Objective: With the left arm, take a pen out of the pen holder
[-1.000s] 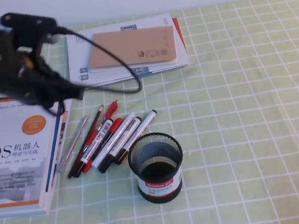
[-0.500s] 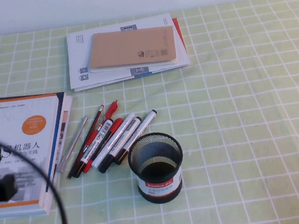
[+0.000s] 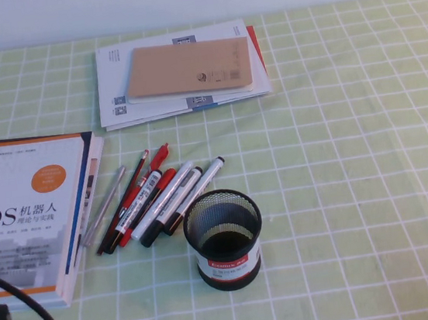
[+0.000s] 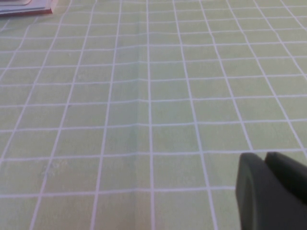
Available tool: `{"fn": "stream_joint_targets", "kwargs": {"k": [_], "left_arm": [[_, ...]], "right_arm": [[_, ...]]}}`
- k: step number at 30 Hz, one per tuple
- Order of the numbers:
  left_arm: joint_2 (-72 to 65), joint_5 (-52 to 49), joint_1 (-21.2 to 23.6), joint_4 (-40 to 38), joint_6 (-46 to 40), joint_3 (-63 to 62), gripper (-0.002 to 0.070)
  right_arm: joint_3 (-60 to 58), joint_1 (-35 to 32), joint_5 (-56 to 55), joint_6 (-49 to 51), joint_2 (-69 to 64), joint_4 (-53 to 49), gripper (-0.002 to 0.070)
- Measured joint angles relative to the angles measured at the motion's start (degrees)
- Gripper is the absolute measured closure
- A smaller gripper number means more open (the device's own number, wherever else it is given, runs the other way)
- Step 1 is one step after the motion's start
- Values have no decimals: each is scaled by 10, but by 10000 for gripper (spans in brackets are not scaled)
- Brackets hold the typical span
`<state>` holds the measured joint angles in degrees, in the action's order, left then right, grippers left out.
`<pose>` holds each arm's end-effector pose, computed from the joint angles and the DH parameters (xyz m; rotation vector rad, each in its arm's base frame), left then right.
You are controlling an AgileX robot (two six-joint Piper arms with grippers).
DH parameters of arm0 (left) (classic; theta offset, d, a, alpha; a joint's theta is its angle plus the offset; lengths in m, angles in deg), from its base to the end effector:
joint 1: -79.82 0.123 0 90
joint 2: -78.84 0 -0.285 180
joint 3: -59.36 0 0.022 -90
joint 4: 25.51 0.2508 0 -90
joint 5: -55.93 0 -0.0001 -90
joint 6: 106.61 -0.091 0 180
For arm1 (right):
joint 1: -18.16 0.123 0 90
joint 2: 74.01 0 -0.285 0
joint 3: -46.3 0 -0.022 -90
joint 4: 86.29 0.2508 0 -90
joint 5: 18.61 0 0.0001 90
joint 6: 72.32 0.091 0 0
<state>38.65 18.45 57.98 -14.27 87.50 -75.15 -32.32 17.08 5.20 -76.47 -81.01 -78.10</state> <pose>0.1031 -0.0297 0.2989 0.2415 2.1257 -0.1493 0.0514 0.0043 0.1688 0.0347 1.9061 0.0817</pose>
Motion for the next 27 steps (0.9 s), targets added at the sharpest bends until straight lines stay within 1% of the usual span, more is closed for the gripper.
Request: {"fn": "stream_joint_targets", "kwargs": {"k": [2, 6, 8, 10, 13, 16, 19, 24, 27], "left_arm": [[1, 12, 0, 6, 1, 6, 675], [16, 106, 4, 27, 2, 52, 675], [46, 165, 27, 10, -24, 92, 675], [92, 217, 65, -35, -71, 140, 675], [168, 267, 116, -94, -127, 205, 675], [248, 281, 136, -112, -146, 256, 675], [312, 284, 139, -115, -152, 292, 675], [328, 280, 139, -122, -156, 329, 675], [328, 253, 139, -129, -156, 331, 675]], "right_arm": [[0, 0, 0, 0, 0, 0, 689], [0, 0, 0, 0, 0, 0, 689], [0, 0, 0, 0, 0, 0, 689], [0, 0, 0, 0, 0, 0, 688], [0, 0, 0, 0, 0, 0, 689], [0, 0, 0, 0, 0, 0, 689], [0, 0, 0, 0, 0, 0, 689], [0, 0, 0, 0, 0, 0, 689], [0, 0, 0, 0, 0, 0, 689]]}}
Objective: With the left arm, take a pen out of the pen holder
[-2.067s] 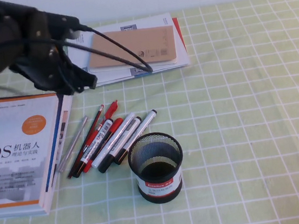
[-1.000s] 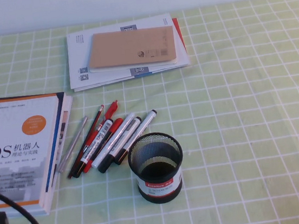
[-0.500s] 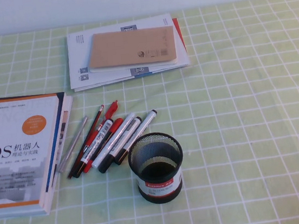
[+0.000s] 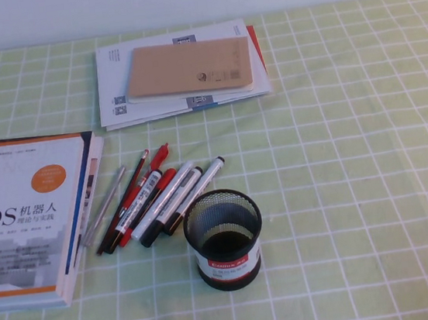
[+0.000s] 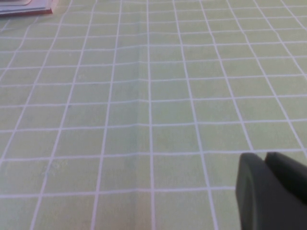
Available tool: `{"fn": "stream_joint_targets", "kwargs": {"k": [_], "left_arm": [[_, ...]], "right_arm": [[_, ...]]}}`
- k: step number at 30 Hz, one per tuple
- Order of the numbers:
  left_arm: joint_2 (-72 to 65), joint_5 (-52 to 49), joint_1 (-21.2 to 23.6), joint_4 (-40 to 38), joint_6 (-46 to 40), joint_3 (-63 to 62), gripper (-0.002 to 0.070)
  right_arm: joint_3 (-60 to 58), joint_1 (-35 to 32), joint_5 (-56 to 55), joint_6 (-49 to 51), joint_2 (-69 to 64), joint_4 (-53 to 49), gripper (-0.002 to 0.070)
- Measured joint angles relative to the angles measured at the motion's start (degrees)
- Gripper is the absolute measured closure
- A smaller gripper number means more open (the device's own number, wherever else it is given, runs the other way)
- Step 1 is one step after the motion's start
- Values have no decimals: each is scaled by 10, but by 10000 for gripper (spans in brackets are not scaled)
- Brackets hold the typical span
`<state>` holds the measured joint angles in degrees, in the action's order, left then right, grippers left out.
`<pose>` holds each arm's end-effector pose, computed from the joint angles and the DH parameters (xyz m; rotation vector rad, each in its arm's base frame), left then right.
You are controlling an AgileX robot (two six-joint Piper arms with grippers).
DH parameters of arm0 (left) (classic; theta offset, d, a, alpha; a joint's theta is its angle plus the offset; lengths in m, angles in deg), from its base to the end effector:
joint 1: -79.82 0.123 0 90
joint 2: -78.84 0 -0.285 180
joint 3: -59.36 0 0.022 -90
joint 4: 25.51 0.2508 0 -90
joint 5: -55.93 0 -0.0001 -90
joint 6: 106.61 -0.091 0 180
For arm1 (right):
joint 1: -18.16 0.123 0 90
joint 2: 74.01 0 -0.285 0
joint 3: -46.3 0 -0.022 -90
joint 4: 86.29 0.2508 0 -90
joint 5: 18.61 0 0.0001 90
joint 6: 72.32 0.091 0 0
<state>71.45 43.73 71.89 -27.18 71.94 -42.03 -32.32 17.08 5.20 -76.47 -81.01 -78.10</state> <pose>0.0555 -0.0083 0.1860 0.1204 1.7108 -0.1104 0.0514 0.0043 0.1688 0.0347 1.9061 0.0817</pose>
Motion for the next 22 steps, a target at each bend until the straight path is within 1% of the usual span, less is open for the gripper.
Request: {"fn": "stream_joint_targets", "kwargs": {"k": [4, 7, 22], "left_arm": [[0, -71, 0, 2, 0, 0, 675], [0, -91, 0, 5, -2, 0, 675], [2, -94, 0, 7, -2, 0, 675]], "right_arm": [[0, 0, 0, 0, 0, 0, 689], [0, 0, 0, 0, 0, 0, 689], [0, 0, 0, 0, 0, 1, 689]]}}
